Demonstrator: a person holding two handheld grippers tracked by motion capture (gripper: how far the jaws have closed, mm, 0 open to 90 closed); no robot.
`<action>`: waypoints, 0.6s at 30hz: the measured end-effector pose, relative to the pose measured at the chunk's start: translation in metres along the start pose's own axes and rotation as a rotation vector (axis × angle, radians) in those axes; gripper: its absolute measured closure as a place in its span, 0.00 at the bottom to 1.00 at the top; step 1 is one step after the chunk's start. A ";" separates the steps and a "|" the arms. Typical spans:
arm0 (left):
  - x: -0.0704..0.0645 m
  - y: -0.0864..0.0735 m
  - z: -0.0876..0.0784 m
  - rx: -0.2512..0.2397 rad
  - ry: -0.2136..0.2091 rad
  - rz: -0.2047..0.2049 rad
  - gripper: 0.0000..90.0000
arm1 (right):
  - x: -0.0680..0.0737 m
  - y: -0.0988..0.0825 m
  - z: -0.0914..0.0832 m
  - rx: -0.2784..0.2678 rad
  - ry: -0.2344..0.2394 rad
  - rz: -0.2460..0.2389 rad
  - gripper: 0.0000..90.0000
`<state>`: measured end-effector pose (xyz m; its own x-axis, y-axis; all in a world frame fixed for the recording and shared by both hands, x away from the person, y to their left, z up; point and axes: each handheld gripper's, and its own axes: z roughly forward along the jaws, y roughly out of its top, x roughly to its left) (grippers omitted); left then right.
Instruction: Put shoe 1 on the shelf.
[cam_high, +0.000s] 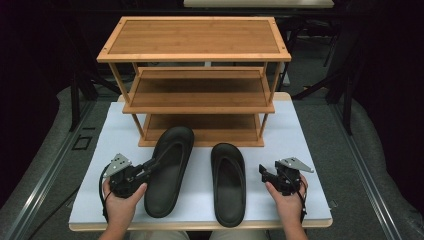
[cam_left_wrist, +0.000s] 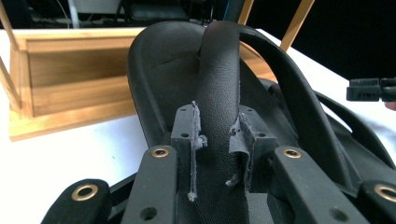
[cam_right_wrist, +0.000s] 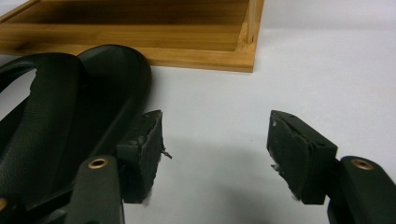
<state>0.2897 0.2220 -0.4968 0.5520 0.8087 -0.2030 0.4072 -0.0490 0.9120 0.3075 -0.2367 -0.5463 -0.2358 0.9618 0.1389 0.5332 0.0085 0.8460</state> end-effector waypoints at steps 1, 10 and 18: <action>0.000 0.001 -0.001 -0.005 0.001 -0.001 0.79 | 0.000 0.000 0.000 -0.001 0.001 0.000 0.39; -0.011 0.015 -0.017 -0.142 0.040 0.069 0.79 | -0.005 -0.001 -0.006 0.003 -0.012 0.014 0.39; -0.017 0.019 -0.022 -0.171 0.026 0.059 0.80 | -0.005 -0.002 -0.007 0.003 -0.015 0.014 0.39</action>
<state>0.2717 0.2205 -0.4683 0.5515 0.8223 -0.1400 0.2434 0.0018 0.9699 0.3024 -0.2430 -0.5449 -0.2161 0.9658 0.1432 0.5391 -0.0043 0.8422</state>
